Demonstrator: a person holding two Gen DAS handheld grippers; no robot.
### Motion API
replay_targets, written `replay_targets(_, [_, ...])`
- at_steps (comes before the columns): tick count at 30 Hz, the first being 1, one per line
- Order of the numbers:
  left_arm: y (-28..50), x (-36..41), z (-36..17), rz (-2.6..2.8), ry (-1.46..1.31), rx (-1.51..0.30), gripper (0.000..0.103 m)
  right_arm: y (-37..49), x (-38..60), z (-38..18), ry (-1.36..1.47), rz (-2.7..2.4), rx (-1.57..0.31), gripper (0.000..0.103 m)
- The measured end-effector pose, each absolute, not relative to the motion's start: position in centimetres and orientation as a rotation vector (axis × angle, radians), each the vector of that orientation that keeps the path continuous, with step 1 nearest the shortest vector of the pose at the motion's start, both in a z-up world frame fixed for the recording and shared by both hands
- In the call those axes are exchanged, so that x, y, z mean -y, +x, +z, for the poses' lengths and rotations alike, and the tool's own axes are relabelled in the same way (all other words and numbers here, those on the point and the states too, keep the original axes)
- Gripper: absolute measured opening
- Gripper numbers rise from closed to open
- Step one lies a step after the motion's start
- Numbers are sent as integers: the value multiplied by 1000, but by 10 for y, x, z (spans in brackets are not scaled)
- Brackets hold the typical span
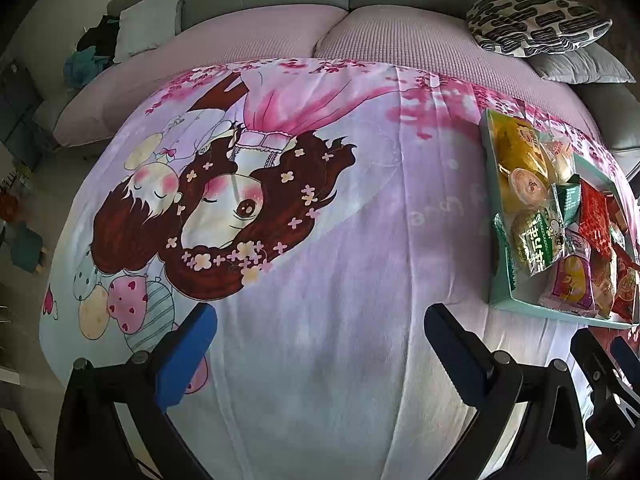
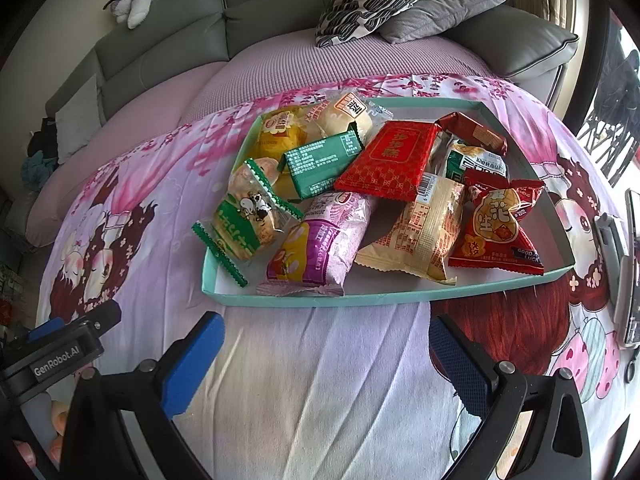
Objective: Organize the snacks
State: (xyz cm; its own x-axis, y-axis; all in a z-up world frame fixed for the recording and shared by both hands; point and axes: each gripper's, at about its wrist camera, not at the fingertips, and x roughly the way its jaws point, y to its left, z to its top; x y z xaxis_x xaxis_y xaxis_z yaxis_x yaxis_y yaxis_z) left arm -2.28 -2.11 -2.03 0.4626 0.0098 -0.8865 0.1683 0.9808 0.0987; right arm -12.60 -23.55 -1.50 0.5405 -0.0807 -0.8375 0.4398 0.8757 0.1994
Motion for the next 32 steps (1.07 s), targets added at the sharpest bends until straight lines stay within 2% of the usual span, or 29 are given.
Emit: replay_targets(32, [-24,24,-20,-124,157,-1102,103,-126,238,-16,420,-318,-961,103])
